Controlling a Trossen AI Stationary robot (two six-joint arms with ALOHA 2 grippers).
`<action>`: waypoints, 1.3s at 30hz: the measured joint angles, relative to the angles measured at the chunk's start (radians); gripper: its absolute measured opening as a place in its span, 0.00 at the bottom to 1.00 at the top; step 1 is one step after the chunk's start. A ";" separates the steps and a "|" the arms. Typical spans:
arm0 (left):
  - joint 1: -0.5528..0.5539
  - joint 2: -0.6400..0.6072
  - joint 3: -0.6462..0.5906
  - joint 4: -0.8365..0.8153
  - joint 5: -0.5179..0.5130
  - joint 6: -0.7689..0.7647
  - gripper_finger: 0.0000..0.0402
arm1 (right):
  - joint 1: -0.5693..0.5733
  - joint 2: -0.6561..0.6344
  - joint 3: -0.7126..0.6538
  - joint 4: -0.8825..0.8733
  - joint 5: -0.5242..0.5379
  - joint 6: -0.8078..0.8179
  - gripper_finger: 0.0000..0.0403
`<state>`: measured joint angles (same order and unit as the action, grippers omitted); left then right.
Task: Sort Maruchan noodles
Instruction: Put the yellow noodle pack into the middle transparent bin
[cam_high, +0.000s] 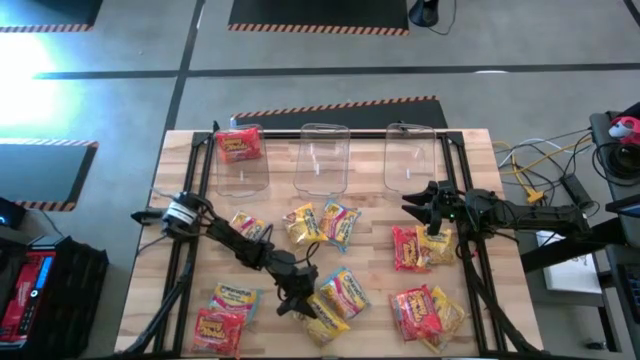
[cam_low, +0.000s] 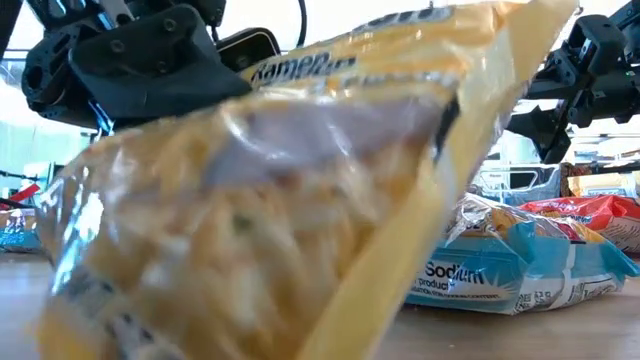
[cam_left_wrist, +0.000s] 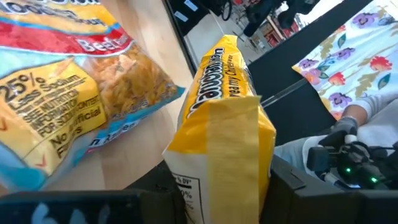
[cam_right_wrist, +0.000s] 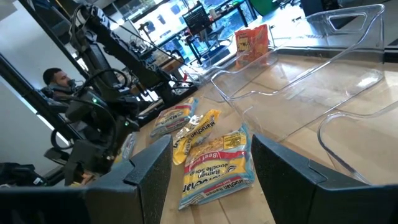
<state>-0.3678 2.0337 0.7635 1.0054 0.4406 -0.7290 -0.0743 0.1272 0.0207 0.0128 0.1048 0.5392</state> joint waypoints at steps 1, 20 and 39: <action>0.004 -0.004 0.000 0.001 0.002 -0.002 0.28 | 0.000 0.000 0.000 0.000 0.000 0.000 0.52; 0.170 -0.222 -0.055 0.008 -0.004 0.030 0.28 | 0.000 0.000 0.000 0.000 0.000 0.000 0.52; 0.512 -0.495 -0.059 -0.251 -0.004 0.276 0.28 | 0.000 0.000 0.000 0.000 0.000 0.000 0.52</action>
<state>0.1440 1.5383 0.7048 0.7545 0.4365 -0.4530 -0.0746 0.1272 0.0204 0.0124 0.1047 0.5392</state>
